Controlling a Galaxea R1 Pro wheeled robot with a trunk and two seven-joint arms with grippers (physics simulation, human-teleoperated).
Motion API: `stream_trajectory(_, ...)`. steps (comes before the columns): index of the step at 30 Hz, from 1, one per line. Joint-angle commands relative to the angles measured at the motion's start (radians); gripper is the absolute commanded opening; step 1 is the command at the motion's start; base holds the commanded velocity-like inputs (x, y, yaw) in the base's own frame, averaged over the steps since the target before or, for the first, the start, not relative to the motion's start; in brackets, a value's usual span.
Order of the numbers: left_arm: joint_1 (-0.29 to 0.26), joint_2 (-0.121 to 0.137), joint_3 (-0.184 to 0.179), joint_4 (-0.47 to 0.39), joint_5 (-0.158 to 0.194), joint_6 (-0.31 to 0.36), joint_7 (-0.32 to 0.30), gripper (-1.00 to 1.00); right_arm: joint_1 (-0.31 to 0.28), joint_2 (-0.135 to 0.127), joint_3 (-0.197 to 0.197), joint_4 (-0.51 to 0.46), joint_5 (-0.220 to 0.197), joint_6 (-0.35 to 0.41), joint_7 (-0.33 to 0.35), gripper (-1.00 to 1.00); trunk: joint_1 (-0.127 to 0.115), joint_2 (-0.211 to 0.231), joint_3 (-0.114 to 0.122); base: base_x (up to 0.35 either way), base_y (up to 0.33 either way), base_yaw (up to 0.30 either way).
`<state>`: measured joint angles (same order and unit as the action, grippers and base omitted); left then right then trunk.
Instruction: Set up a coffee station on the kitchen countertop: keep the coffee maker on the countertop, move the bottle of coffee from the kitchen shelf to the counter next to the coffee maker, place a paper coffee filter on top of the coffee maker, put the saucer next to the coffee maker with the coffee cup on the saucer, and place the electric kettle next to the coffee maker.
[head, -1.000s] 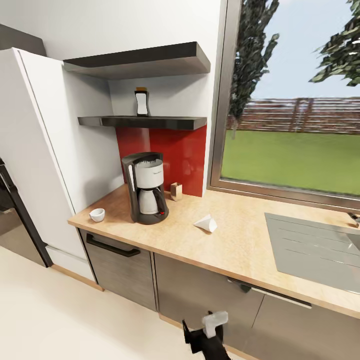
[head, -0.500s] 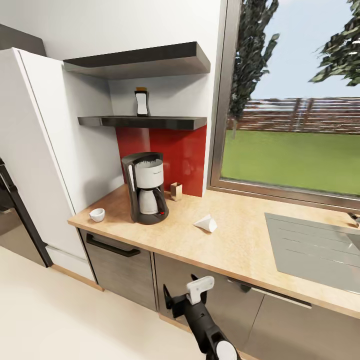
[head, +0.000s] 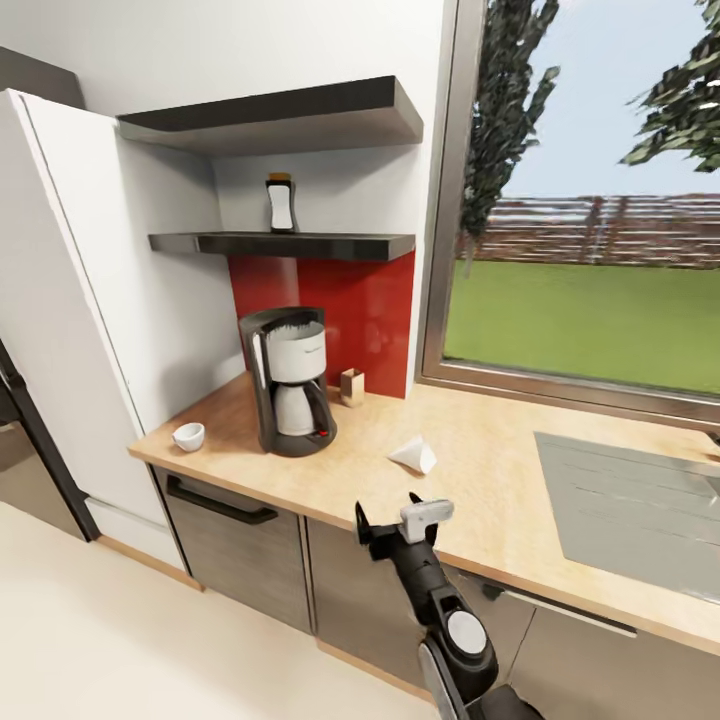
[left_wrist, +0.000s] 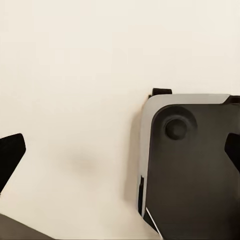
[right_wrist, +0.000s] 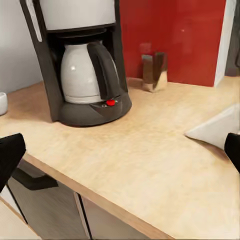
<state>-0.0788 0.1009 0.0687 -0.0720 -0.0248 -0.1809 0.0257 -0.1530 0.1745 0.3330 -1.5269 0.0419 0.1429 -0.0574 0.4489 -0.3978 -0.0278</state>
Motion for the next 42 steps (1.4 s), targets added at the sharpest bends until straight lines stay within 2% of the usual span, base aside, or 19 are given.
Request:
stream_trajectory(1, -0.001, 0.0, 0.006, 0.001, -0.003, -0.003, 0.0, 1.0, -0.016, 0.0, -0.02, -0.001, -0.017, 0.007, -0.015, 1.0, 0.001, -0.002, -0.002, 0.306, 0.0, 0.0)
stream_trajectory(5, -0.001, 0.002, 0.006, 0.001, -0.003, -0.003, 0.0, 1.0, -0.065, 0.0, -0.088, 0.002, -0.088, 0.018, -0.035, 1.0, 0.001, -0.002, -0.002, 0.322, 0.0, 0.0)
stream_trajectory(10, -0.001, 0.004, 0.005, 0.003, -0.003, -0.003, 0.0, 1.0, -0.1, 0.0, -0.165, 0.008, -0.11, 0.046, -0.064, 1.0, 0.001, -0.002, -0.002, 0.326, -0.025, 0.0)
stream_trajectory(16, -0.001, 0.005, 0.005, 0.003, -0.002, -0.001, 0.0, 1.0, -0.107, 0.0, -0.254, 0.025, -0.112, 0.057, -0.073, 1.0, 0.001, -0.002, -0.002, 0.259, -0.118, 0.0)
stream_trajectory(21, 0.0, 0.005, 0.005, 0.003, -0.001, 0.0, 0.0, 1.0, -0.108, 0.0, -0.272, 0.064, -0.112, 0.058, -0.072, 1.0, 0.001, -0.002, -0.002, 0.085, -0.046, 0.0)
stream_trajectory(26, 0.003, 0.009, 0.005, 0.003, -0.001, 0.0, 0.0, 1.0, -0.108, 0.0, -0.272, 0.08, -0.112, 0.058, -0.072, 1.0, 0.001, -0.002, -0.002, 0.015, -0.008, 0.0)
stream_trajectory(30, 0.003, 0.01, 0.005, 0.003, -0.002, 0.0, 0.0, 1.0, -0.108, 0.0, -0.273, 0.144, -0.112, 0.057, -0.072, 1.0, 0.001, -0.002, -0.002, 0.003, -0.002, 0.0)
stream_trajectory(31, 0.001, 0.005, 0.004, -0.003, -0.004, -0.006, 0.002, 1.0, -0.106, -0.006, -0.269, 0.149, -0.118, 0.063, -0.071, 1.0, 0.001, -0.002, -0.002, 0.0, 0.0, 0.0)
stream_trajectory(36, 0.005, 0.012, 0.004, 0.005, -0.001, -0.011, 0.004, 1.0, -0.106, 0.0, -0.273, 0.177, -0.115, 0.091, -0.072, 1.0, 0.001, -0.002, -0.002, 0.0, 0.0, 0.0)
stream_trajectory(42, 0.008, 0.016, 0.01, 0.018, 0.003, 0.002, 0.005, 1.0, -0.106, 0.0, -0.274, 0.152, -0.113, 0.069, -0.073, 1.0, 0.001, -0.002, -0.002, 0.0, 0.0, 0.0)
